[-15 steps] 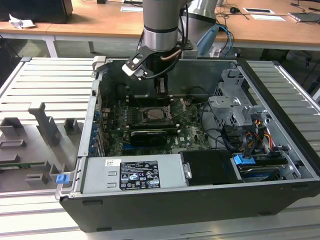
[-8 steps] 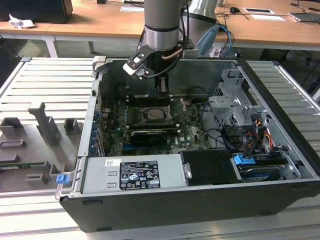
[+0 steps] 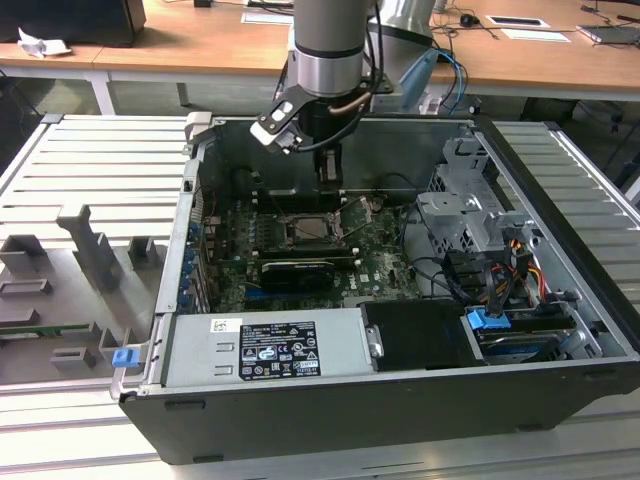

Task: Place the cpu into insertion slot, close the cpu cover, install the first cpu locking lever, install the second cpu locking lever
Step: 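Close the cpu cover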

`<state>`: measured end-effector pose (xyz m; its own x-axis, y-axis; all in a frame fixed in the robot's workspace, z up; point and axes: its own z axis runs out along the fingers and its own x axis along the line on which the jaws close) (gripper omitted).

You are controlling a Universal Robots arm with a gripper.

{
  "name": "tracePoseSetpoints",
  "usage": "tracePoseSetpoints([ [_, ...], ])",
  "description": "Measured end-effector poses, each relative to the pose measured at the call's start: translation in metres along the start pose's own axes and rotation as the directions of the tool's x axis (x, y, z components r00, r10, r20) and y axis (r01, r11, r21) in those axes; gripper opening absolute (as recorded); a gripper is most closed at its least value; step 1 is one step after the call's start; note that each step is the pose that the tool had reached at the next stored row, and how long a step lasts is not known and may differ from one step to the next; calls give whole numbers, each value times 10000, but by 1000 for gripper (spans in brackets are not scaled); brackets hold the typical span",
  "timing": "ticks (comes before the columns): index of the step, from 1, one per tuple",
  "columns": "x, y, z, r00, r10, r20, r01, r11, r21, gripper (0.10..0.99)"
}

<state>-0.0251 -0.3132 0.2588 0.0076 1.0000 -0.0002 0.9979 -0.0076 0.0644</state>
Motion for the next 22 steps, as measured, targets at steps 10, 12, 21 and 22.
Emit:
tracePoseSetpoints([
  [10, 8, 89, -4, 10000, 2, 0, -2, 10000, 0, 106],
  [12, 9, 106, -3, 10000, 2, -1, -2, 10000, 0, 106],
  [21, 11, 199, 3, 10000, 2, 0, -2, 10000, 0, 106],
  [22, 11, 207, 4, 10000, 2, 0, -2, 10000, 0, 106],
])
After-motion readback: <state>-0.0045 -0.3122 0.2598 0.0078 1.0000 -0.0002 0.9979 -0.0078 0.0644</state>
